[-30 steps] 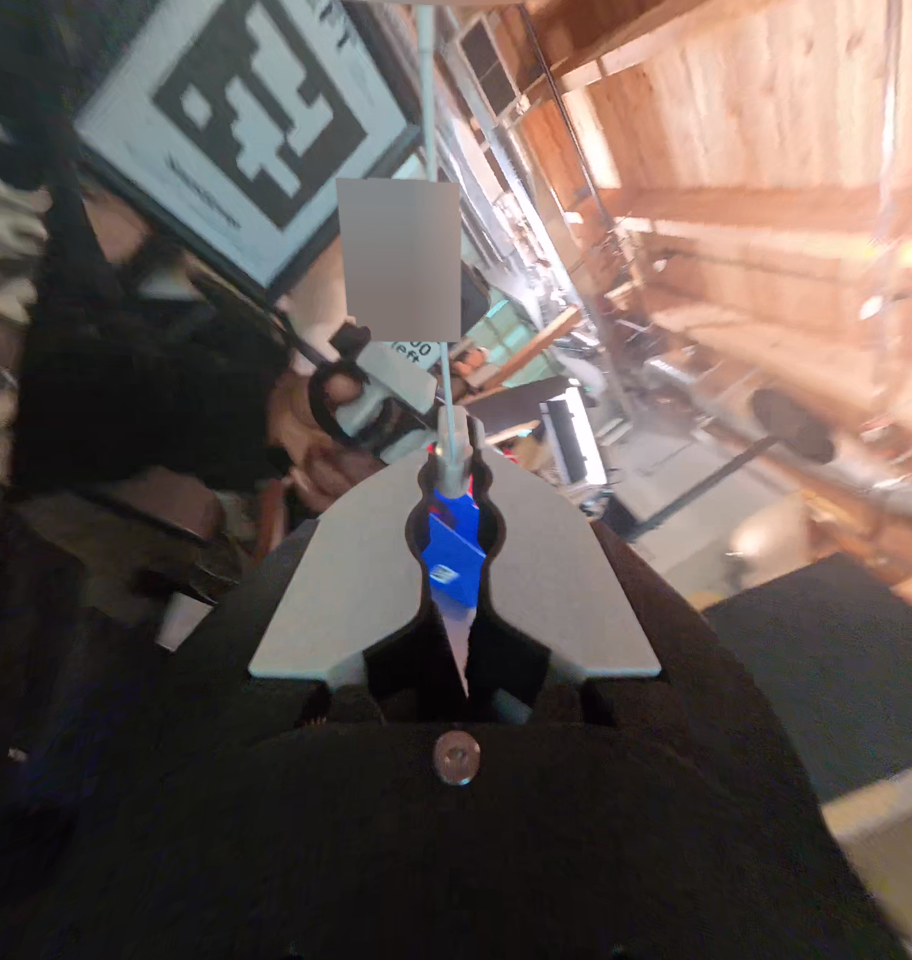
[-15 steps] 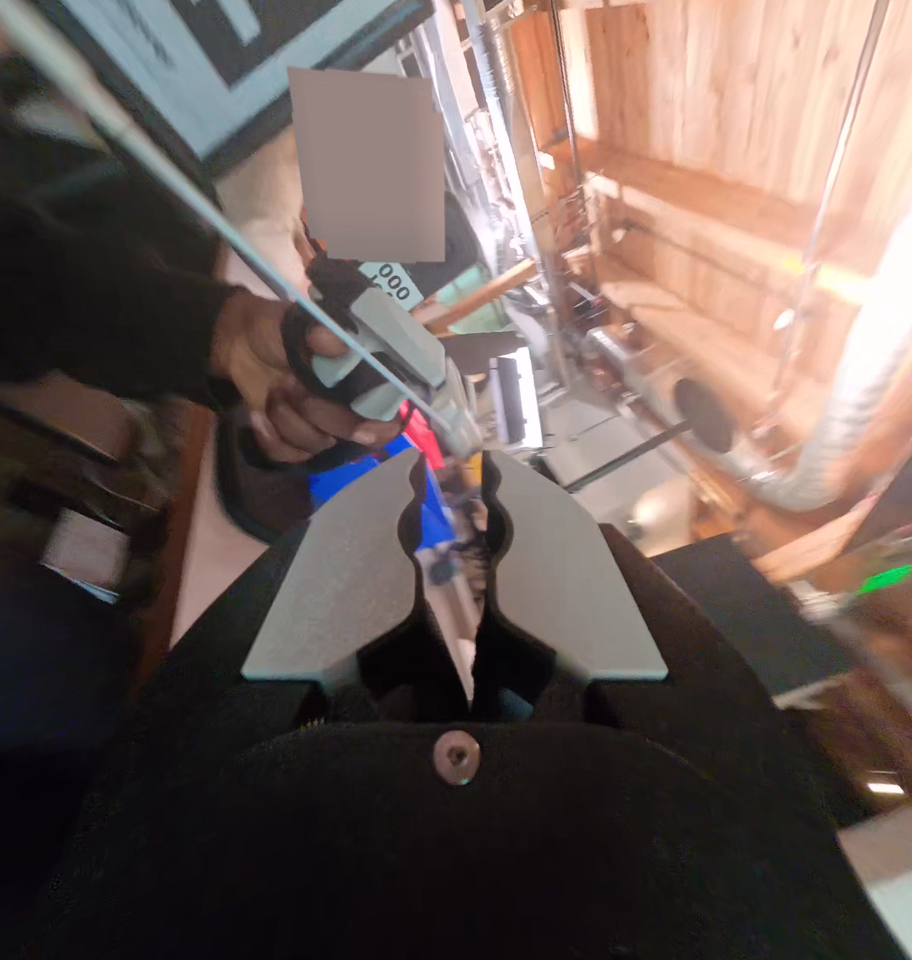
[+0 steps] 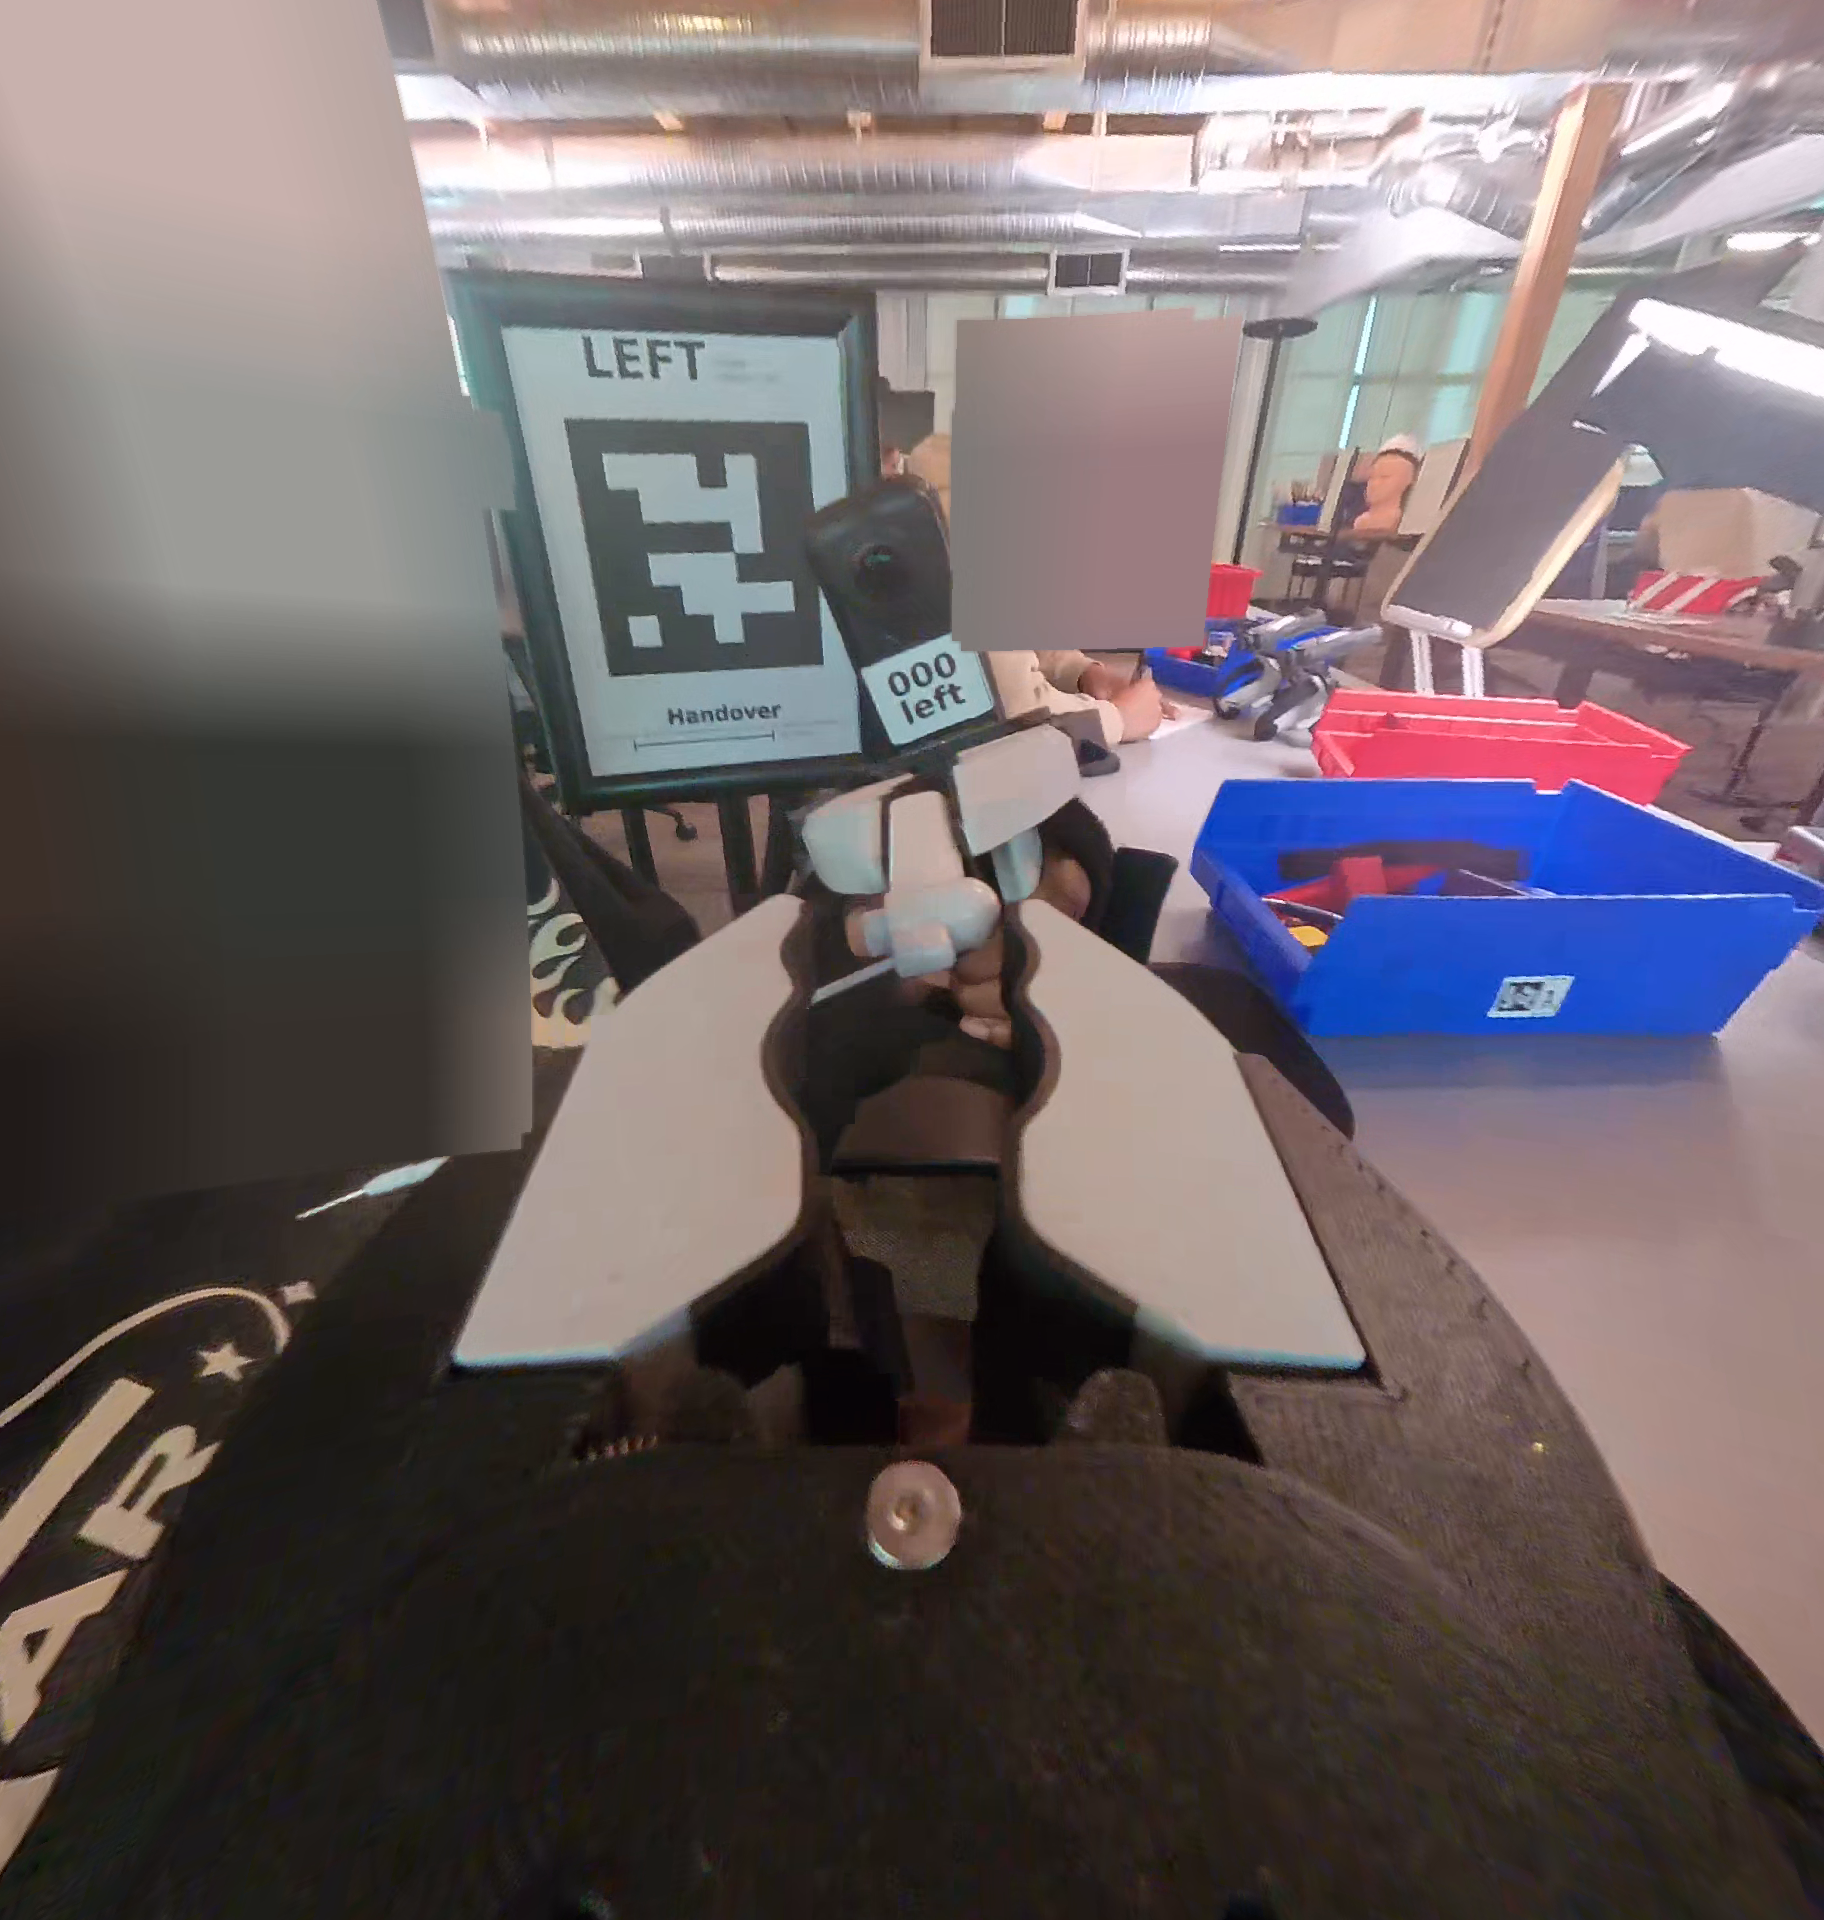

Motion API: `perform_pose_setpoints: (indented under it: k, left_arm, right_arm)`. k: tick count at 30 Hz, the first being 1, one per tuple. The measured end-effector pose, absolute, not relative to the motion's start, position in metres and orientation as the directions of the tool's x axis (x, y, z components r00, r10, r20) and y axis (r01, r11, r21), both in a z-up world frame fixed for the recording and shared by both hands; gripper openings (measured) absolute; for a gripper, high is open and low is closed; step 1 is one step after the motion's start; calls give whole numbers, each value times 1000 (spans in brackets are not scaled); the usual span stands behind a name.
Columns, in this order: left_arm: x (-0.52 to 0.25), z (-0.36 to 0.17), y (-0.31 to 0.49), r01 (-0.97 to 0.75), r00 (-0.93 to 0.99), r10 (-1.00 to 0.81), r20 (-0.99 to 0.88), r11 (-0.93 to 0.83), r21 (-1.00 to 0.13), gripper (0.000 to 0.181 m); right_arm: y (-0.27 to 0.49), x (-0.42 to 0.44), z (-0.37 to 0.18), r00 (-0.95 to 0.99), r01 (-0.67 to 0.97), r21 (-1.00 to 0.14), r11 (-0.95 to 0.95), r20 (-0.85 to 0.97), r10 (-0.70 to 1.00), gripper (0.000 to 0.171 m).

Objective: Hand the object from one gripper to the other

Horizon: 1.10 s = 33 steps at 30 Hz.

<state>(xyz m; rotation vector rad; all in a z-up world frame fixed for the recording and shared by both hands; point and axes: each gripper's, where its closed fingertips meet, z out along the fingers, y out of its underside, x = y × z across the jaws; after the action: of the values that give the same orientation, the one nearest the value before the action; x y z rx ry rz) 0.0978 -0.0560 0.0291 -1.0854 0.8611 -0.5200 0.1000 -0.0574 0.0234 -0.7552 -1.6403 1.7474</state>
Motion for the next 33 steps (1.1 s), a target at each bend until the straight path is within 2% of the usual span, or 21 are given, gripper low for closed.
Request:
perform_pose_setpoints:
  k: [1, 5, 7, 12, 15, 18, 20, 22, 25, 27, 28, 30, 33]
  left_arm:
    - [98, 29, -56, -34, 576, -743, -341, 395, -918, 14]
    - [95, 32, -51, 12, 615, -740, -272, 353, -936, 14]
    - [92, 33, -50, 67, 615, -762, -200, 304, -950, 22]
    - [90, 31, -48, 176, 556, -831, -16, 136, -975, 28]
    - [91, 27, -46, 175, 550, -835, 24, 87, -981, 24]
    - [95, 29, -50, 183, 522, -853, 10, 100, -978, 12]
    - [95, 30, -52, 172, 523, -852, -15, 122, -978, 12]
    - [93, 33, -52, 171, 537, -842, -52, 169, -971, 12]
    - [90, 38, -56, 171, 551, -828, -103, 233, -957, 12]
    - [90, 40, -58, 161, 549, -825, -132, 259, -952, 12]
    - [91, 38, -57, 146, 554, -821, -142, 263, -954, 12]
    - [93, 36, -56, 117, 560, -812, -167, 277, -954, 12]
    - [96, 33, -56, 106, 550, -817, -175, 276, -955, 12]
  right_arm:
    - [-56, 97, 21, -625, -56, -998, -14, 24, 780, 28]
    - [-50, 94, 24, -535, -154, -980, 126, 190, 823, 25]
    - [-43, 93, 26, -418, -233, -927, 293, 367, 831, 25]
    - [-39, 94, 30, -95, -297, -618, 728, 778, 621, 25]
    - [-44, 95, 28, 0, -282, -454, 845, 881, 473, 25]
    - [-45, 93, 26, 30, -269, -399, 877, 906, 421, 25]
    - [-46, 94, 27, 16, -287, -430, 856, 891, 453, 25]
    - [-46, 93, 27, -65, -305, -566, 766, 815, 576, 24]
    - [-49, 100, 35, -314, -353, -834, 424, 533, 786, 29]
    - [-52, 105, 42, -503, -315, -940, 129, 280, 817, 31]
    - [-51, 105, 42, -565, -270, -962, 24, 179, 805, 33]
    - [-55, 104, 38, -637, -196, -978, -67, 75, 767, 33]
    - [-60, 98, 32, -641, -175, -983, -51, 75, 764, 21]
